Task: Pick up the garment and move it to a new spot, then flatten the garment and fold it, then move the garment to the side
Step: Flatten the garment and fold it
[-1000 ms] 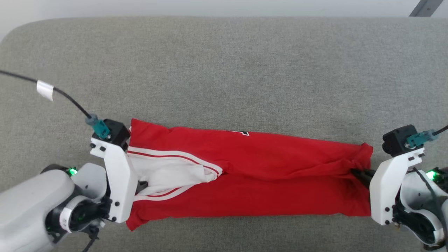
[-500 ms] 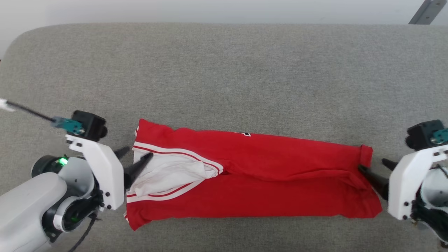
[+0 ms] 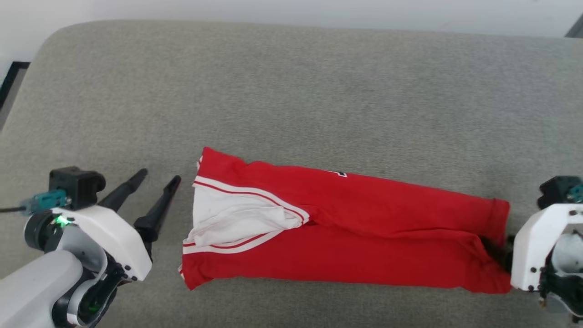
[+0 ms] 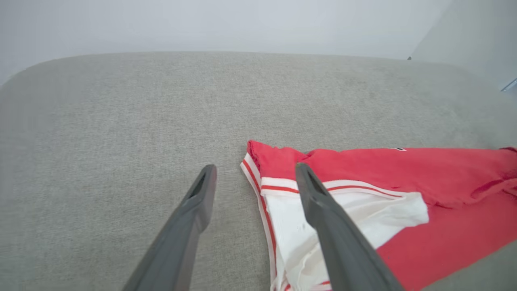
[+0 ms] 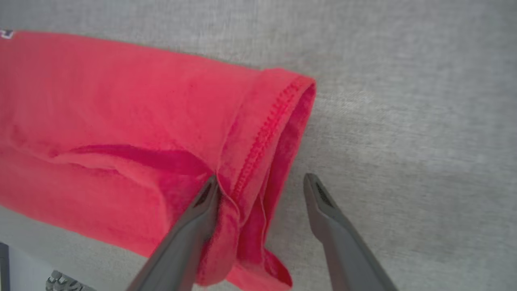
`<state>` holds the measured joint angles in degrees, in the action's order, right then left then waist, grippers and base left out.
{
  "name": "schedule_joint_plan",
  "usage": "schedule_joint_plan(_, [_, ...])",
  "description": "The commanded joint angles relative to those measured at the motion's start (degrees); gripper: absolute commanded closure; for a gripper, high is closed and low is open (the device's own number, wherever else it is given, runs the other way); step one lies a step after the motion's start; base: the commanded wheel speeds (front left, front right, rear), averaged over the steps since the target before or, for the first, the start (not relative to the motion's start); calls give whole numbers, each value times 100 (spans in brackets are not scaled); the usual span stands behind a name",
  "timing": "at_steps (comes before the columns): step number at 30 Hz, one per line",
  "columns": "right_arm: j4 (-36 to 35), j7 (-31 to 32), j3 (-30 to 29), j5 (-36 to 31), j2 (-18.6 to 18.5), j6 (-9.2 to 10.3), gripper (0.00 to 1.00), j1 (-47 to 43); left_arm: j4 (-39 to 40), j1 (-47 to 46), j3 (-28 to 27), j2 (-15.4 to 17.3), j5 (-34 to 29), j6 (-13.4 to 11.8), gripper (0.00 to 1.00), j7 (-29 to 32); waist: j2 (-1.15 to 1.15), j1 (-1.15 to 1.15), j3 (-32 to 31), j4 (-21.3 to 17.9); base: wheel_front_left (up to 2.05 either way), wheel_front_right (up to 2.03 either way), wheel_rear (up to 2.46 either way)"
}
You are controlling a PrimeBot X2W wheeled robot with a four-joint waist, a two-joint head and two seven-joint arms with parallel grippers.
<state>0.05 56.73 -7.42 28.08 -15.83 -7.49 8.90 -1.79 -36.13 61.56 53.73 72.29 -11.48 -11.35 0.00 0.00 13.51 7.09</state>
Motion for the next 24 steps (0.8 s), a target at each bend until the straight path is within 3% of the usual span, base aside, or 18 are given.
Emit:
schedule_joint_plan(1, [187,-6,56,69,5,0,0,105,-46,151,-86,-46,-24,-36,0,-156,0,0,26,80,0,0,0])
schedule_joint_plan(7, [823,-38,379,204,12,0,0,255,-201,473,-446,-153,-163,-105,0,-365,0,0,46,187,0,0,0])
schedule_joint_plan(10, [1099,-26,665,388,7,-7,0,324,-286,716,-933,-357,-352,-97,0,-385,0,0,35,245,0,0,0])
schedule_joint_plan(11, [1147,21,796,475,-23,-9,25,332,-314,854,-1143,-455,-440,-63,0,-387,0,0,28,266,0,0,0])
schedule_joint_plan(13, [1152,2,970,681,-92,-19,93,353,-398,1166,-1563,-650,-647,11,0,-387,0,0,11,288,0,0,0])
schedule_joint_plan(14, [1141,-12,1025,769,-154,-19,100,377,-444,1308,-1812,-750,-810,40,0,-386,0,0,1,295,0,0,0])
schedule_joint_plan(20, [871,-22,1096,1162,-465,-13,100,395,-574,2203,-3187,-1469,-1723,418,0,-387,0,0,-93,296,0,0,0])
schedule_joint_plan(24, [596,15,1047,1448,-473,-12,100,372,-561,2772,-4046,-2009,-2335,708,0,-388,0,0,-189,268,0,0,0])
